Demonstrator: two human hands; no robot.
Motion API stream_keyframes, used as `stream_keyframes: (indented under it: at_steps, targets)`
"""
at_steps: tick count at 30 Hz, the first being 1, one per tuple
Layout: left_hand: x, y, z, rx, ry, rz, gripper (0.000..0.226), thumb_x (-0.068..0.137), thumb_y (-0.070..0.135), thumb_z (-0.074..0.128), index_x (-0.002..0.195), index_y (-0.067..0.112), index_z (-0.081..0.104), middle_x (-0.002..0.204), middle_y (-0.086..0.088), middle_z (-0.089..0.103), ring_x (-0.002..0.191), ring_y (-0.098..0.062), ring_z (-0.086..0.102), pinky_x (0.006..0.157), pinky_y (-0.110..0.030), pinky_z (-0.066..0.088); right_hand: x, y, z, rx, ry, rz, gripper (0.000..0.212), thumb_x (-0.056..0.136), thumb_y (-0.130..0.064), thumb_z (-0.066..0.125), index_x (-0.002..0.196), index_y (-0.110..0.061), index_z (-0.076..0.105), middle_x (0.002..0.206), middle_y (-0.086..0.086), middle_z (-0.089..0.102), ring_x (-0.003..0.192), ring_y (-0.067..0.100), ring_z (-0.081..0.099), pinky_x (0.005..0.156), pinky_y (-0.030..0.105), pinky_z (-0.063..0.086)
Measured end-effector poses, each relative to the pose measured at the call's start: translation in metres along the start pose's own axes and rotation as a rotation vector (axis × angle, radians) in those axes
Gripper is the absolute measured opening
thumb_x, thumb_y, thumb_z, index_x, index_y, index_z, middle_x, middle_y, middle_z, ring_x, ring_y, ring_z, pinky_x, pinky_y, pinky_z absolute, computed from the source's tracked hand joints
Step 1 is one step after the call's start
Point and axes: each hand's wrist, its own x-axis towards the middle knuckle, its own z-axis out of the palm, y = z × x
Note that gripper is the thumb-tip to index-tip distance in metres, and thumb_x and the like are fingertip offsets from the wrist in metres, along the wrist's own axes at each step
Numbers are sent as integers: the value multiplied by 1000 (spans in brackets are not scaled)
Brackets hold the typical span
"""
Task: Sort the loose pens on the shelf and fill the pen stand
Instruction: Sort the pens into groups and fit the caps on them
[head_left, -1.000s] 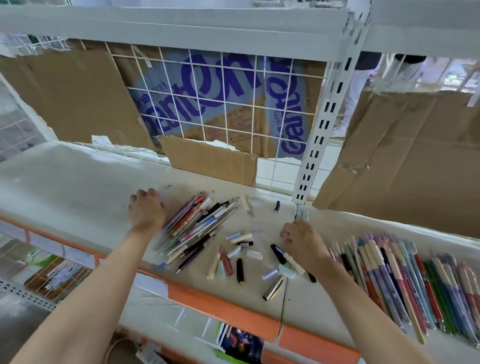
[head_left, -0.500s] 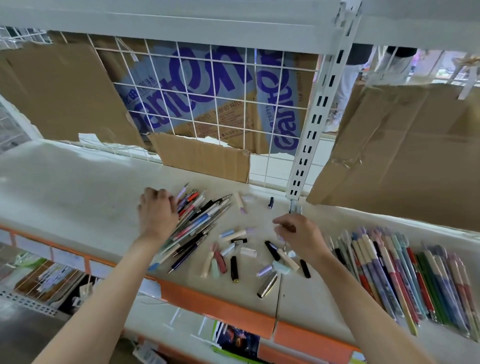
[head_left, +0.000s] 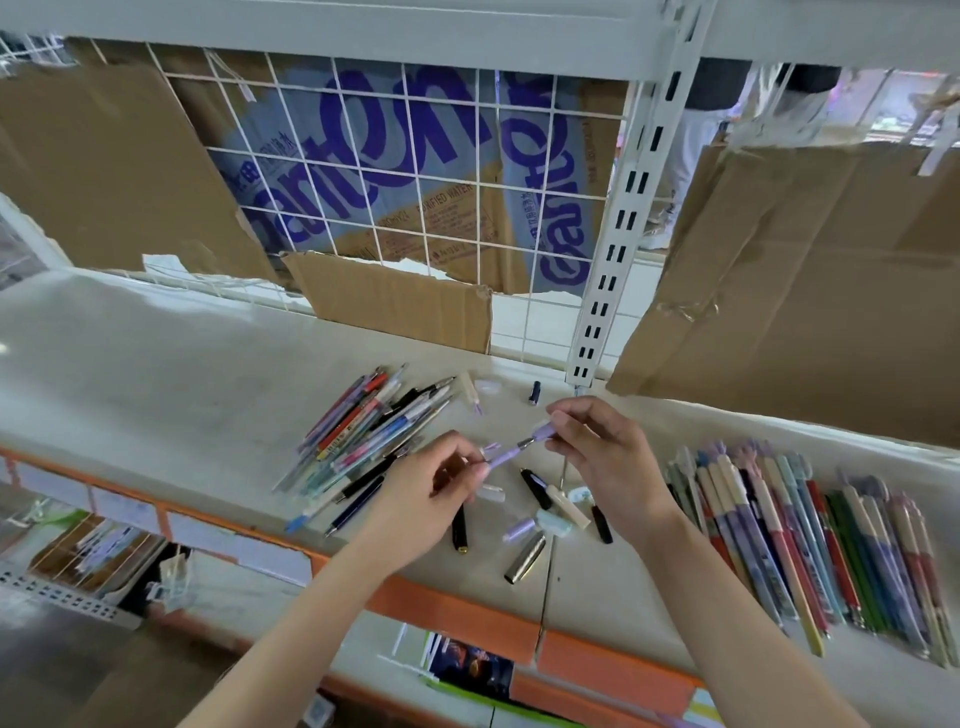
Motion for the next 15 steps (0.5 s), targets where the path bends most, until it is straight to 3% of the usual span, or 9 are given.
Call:
stream_keyframes:
  at_steps: [5, 13, 15]
  targets:
    - [1, 2, 1, -9, 15, -16, 14, 92, 23, 55, 81, 30, 53, 65, 13, 61, 50, -2, 51, 55, -35, 48, -1, -3, -4, -42, -18, -24, 13, 91, 3, 53, 90, -5, 63, 69, -1, 68, 72, 9, 64, 73, 19, 51]
    - [-2, 7, 4, -18, 31, -67, 14, 90, 22, 59, 79, 30, 54, 67, 13, 62, 60, -2, 54, 58, -33, 49, -4, -3, -5, -40, 33, -48, 11, 90, -1, 55, 89, -8, 64, 74, 3, 70, 77, 13, 64, 74, 20, 51]
    - [-1, 8, 5, -7, 17, -68, 13, 90, 23, 59, 80, 29, 55, 67, 18, 62, 59, 0, 53, 57, -27, 46, -7, -3, -2, -77, -2, -40, 11, 89, 0, 57, 89, -7, 65, 73, 0, 69, 75, 12, 64, 73, 19, 51]
